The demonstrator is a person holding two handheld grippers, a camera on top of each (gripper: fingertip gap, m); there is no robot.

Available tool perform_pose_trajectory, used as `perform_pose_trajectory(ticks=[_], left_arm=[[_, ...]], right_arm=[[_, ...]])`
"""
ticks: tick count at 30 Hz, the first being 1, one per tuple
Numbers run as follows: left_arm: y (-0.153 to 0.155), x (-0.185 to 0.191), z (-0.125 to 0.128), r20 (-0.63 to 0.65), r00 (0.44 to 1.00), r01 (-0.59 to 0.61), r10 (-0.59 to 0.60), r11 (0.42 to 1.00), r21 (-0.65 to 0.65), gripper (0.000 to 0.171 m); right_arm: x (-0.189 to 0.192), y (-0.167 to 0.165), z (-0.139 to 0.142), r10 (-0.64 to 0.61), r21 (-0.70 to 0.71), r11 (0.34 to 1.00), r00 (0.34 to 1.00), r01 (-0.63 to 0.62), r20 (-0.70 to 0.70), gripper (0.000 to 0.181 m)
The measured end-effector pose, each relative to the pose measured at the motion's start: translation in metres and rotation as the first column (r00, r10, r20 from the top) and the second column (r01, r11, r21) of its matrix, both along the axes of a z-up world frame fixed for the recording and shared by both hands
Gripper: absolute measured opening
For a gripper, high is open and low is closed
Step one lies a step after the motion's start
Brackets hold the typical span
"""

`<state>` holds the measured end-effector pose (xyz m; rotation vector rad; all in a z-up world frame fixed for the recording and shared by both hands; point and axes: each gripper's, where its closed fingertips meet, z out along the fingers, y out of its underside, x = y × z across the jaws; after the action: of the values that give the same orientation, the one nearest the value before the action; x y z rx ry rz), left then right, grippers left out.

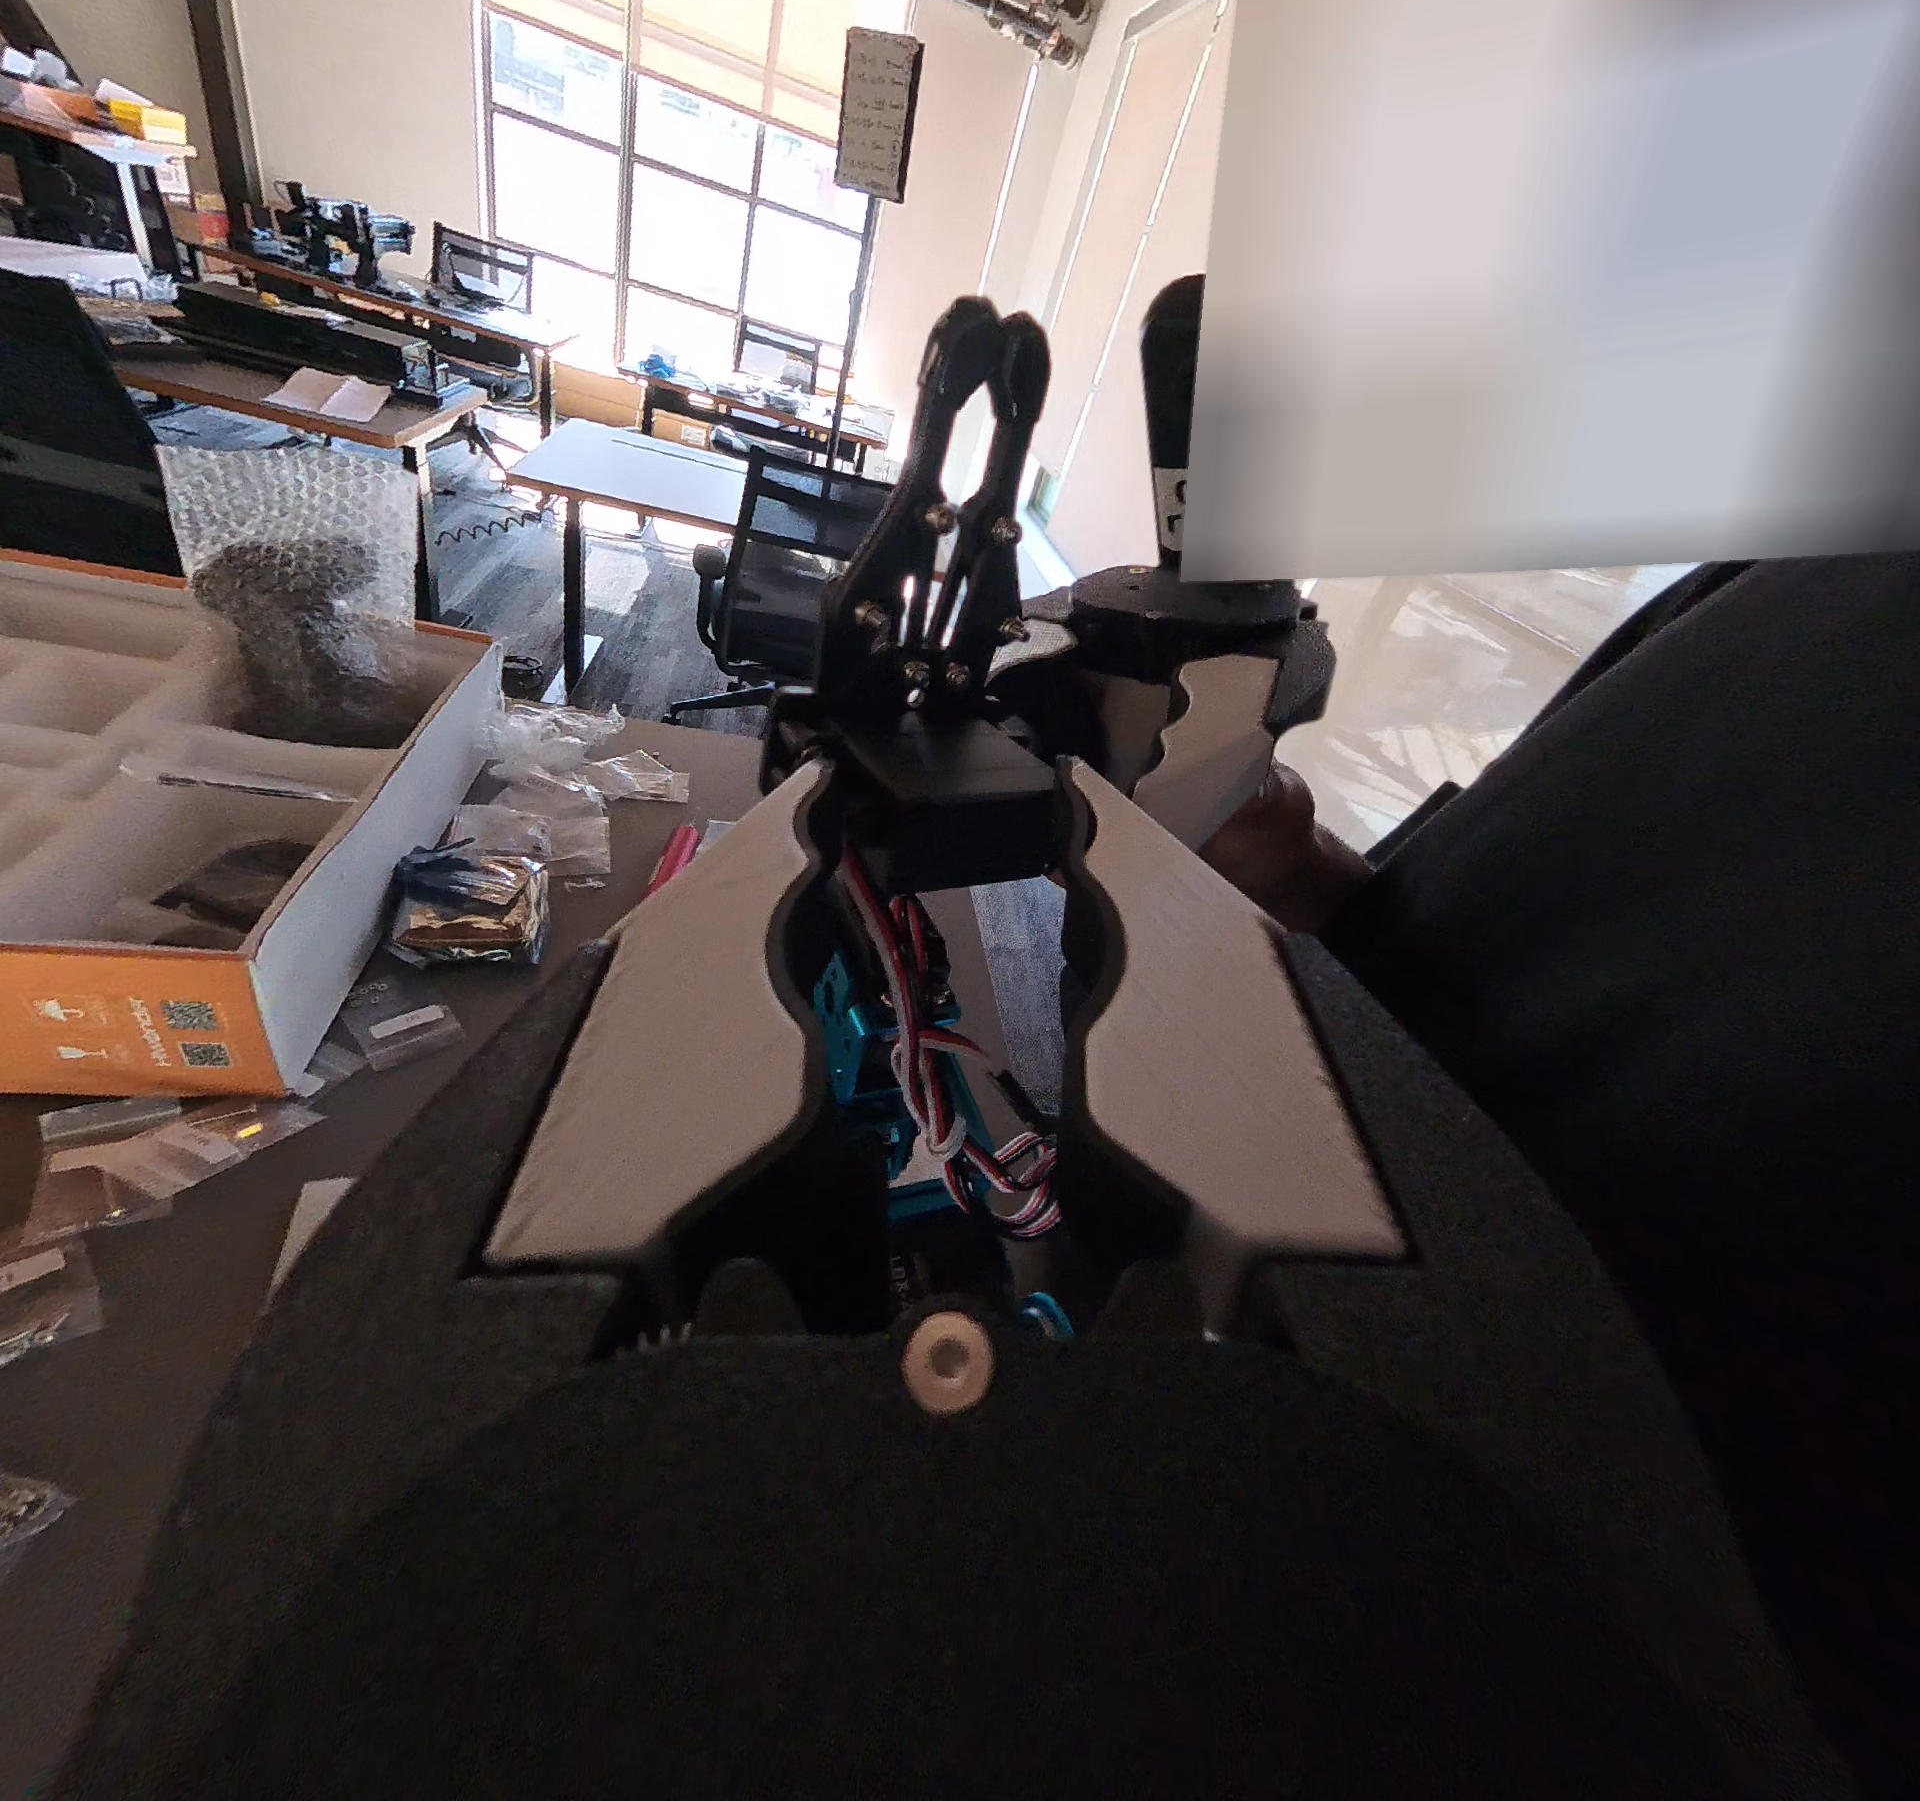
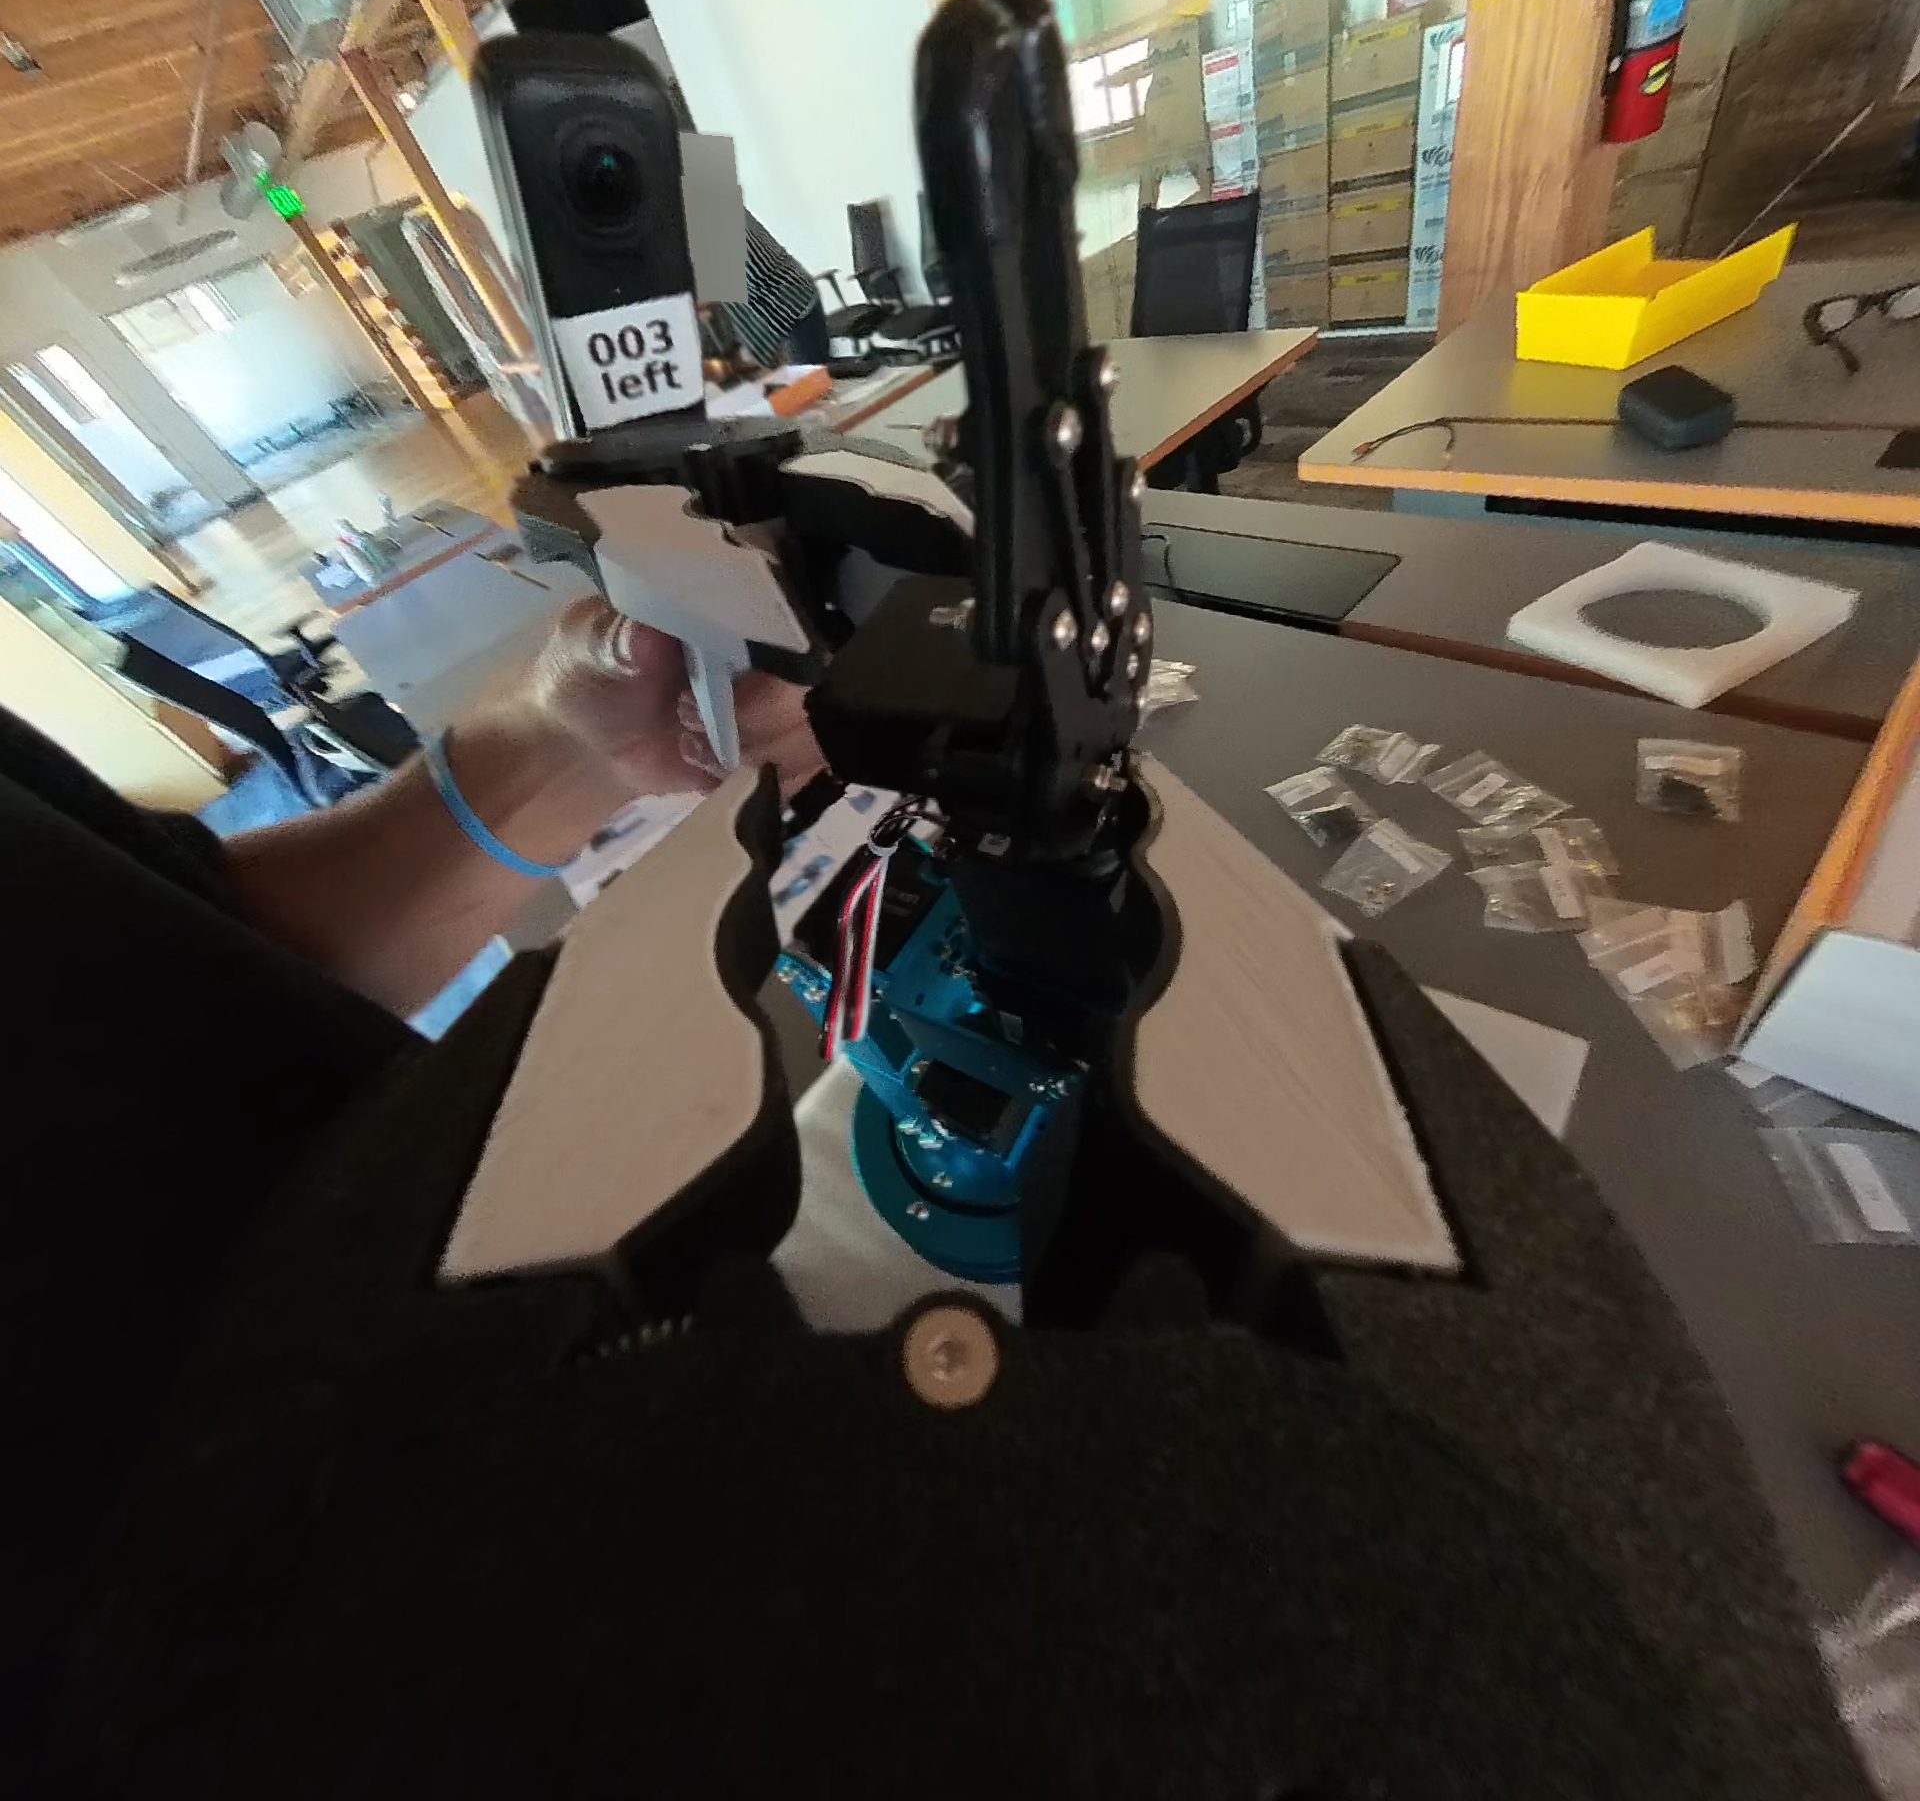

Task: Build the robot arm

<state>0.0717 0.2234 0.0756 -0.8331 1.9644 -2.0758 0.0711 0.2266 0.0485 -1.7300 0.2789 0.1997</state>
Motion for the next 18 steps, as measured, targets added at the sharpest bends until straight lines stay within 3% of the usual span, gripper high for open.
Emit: perform_pose_trajectory(ticks=[4, 13, 15, 18], left_arm=[[-0.001, 0.001, 0.000, 0.008, 0.999, 0.037, -0.037, 0.999, 0.009, 0.038], [-0.002, 0.001, 0.001, 0.030, 0.999, 0.035, -0.034, 0.999, -0.006, 0.042], [0.007, -0.005, -0.002, 0.057, 0.998, -0.005, 0.004, 1.000, 0.014, 0.049], [0.020, -0.018, -0.028, 0.077, 0.995, -0.073, 0.064, 0.990, 0.118, 0.077]], right_arm=[[0.008, -0.002, -0.006, -0.070, -0.035, 0.997, 0.990, 0.075, 0.126, 0.050], [0.014, -0.007, -0.010, -0.115, -0.063, 0.990, 0.979, 0.127, 0.166, 0.030], [0.012, -0.006, -0.010, -0.118, -0.064, 0.989, 0.977, 0.131, 0.180, 0.030], [0.012, -0.005, -0.010, -0.123, -0.065, 0.989, 0.978, 0.136, 0.167, 0.029]])
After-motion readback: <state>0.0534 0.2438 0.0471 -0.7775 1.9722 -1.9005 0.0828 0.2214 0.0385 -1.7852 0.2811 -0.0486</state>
